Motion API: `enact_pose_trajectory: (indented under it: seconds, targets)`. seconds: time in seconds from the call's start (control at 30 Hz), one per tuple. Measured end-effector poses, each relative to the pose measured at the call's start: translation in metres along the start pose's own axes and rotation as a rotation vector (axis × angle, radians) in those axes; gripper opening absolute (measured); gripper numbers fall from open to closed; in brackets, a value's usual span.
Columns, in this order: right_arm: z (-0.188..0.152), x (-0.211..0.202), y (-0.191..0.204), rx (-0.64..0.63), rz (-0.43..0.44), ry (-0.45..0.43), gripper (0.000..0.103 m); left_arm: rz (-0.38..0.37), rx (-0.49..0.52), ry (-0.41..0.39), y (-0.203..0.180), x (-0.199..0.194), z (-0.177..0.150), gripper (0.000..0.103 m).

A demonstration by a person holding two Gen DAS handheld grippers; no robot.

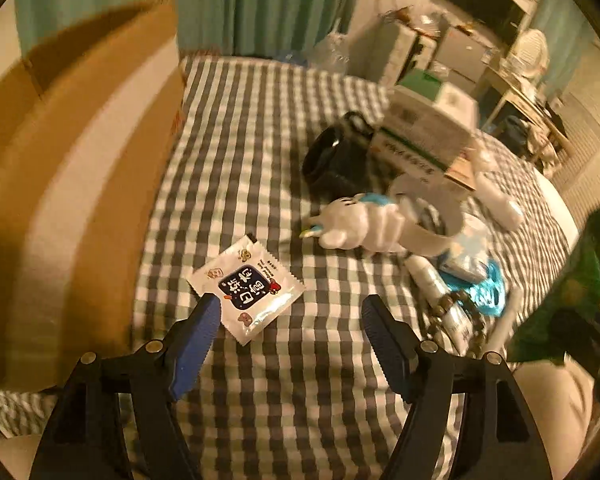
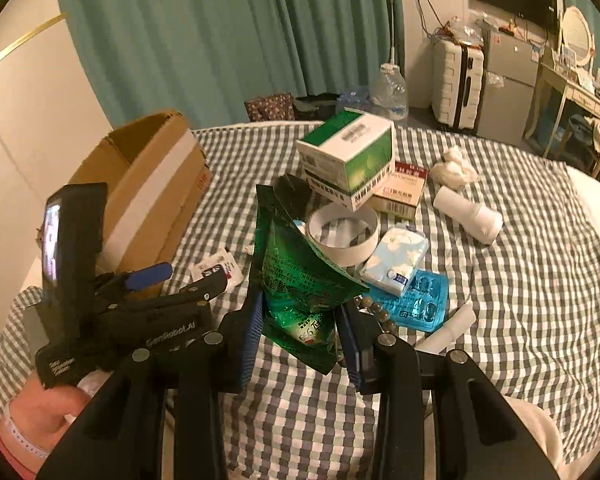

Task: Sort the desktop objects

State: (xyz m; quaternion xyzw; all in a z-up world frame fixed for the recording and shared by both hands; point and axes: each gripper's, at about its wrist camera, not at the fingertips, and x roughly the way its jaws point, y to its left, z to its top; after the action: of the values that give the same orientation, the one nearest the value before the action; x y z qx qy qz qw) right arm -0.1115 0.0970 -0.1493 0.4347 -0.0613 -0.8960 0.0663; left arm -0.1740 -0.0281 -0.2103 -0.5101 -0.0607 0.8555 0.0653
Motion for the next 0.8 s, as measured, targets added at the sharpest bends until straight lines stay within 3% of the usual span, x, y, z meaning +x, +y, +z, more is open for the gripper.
enact_pose_trajectory:
  seconds: [0.27, 0.57, 0.63, 0.77, 0.8]
  targets:
    - [0.004, 0.032, -0.021, 0.037, 0.024, 0.048, 0.035, 0.099, -0.064, 0.102, 0.011, 0.050, 0.004, 0.076]
    - [0.005, 0.055, -0.036, 0.067, 0.039, 0.087, 0.035, 0.135, -0.065, 0.063, 0.019, 0.061, 0.009, 0.074]
    - [0.003, 0.057, -0.036, 0.067, 0.039, 0.094, 0.036, 0.128, -0.065, 0.057, 0.020, 0.058, 0.009, 0.049]
    - [0.003, 0.055, -0.036, 0.067, 0.032, 0.090, 0.036, 0.065, -0.082, 0.070, 0.024, 0.053, 0.008, 0.025]
    - [0.003, 0.053, -0.035, 0.066, 0.028, 0.088, 0.036, 0.054, -0.087, 0.073, 0.025, 0.052, 0.008, 0.024]
